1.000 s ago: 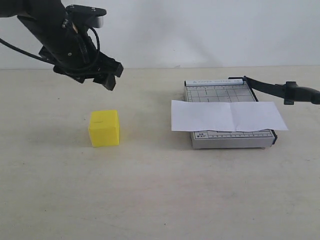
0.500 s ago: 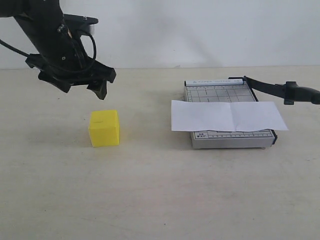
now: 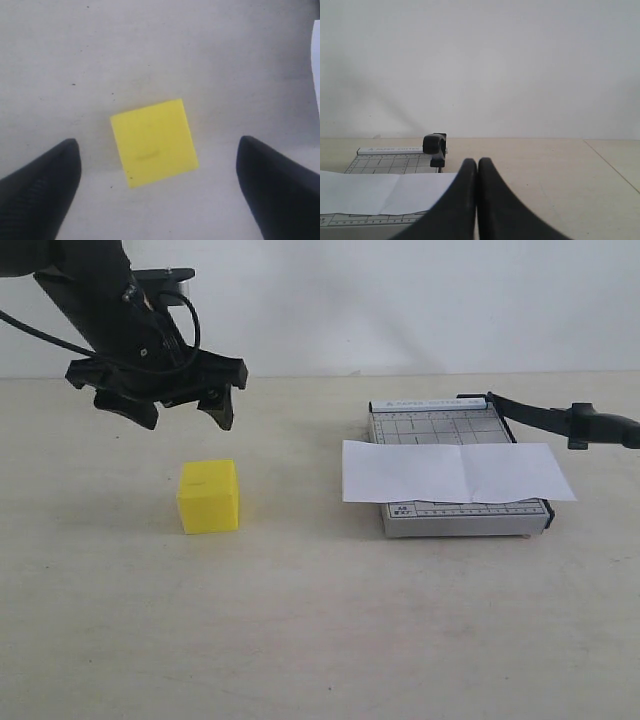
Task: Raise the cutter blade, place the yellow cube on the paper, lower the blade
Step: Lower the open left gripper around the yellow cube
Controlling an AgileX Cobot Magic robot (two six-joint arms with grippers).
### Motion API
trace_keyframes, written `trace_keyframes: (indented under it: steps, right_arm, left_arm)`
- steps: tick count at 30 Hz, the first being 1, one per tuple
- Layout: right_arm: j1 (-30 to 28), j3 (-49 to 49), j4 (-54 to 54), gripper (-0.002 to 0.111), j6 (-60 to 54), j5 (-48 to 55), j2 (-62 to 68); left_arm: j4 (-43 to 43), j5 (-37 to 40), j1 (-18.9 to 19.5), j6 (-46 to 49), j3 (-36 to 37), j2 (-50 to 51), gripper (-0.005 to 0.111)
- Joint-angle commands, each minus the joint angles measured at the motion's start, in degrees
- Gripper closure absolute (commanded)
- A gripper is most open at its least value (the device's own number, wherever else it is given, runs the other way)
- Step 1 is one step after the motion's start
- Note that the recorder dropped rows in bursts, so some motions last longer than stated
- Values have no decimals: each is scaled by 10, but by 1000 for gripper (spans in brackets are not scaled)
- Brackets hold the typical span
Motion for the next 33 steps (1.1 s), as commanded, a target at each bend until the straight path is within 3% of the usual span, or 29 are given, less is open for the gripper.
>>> trace_keyframes:
  steps: [1,8,33]
  right_arm:
    - [0,0,-1,108,1,-8,-3]
    - [0,0,-1,108,1,-6,-3]
    - [0,0,-1,108,1,-6,-3]
  left_arm:
    - [-19,14,0,-14,3,30,16]
    - [-43,40,0,-14,3,69,12]
    - [-10,-46,0,-24,3,107,13]
